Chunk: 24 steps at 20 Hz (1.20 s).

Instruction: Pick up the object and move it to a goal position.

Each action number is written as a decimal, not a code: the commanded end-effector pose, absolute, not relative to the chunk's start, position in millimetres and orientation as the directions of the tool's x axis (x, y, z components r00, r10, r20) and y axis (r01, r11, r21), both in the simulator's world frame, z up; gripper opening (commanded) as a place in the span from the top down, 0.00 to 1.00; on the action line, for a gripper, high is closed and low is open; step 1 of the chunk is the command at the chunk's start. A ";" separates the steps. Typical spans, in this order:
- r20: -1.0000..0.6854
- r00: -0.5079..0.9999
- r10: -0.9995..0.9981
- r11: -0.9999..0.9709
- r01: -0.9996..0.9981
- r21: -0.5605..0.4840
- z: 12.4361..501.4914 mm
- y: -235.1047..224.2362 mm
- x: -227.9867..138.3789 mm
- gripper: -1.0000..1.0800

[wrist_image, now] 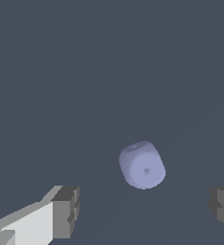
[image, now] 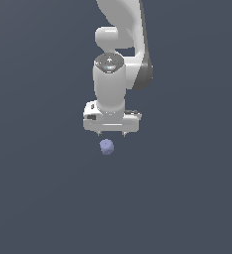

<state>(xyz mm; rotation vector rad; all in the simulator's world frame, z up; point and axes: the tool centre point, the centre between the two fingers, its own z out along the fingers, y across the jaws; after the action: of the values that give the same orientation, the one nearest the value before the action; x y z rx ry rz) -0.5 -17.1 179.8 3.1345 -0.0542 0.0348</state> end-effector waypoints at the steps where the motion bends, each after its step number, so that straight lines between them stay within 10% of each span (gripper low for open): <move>1: 0.022 0.999 -0.035 -0.999 -0.035 0.006 179.8 -17.1 -0.5 0.04; 24: 0.048 0.998 0.037 -0.999 0.036 0.018 175.5 -41.8 4.5 0.04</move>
<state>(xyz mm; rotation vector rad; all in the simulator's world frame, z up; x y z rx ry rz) 6.0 -41.3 181.4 3.1238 0.0268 0.0821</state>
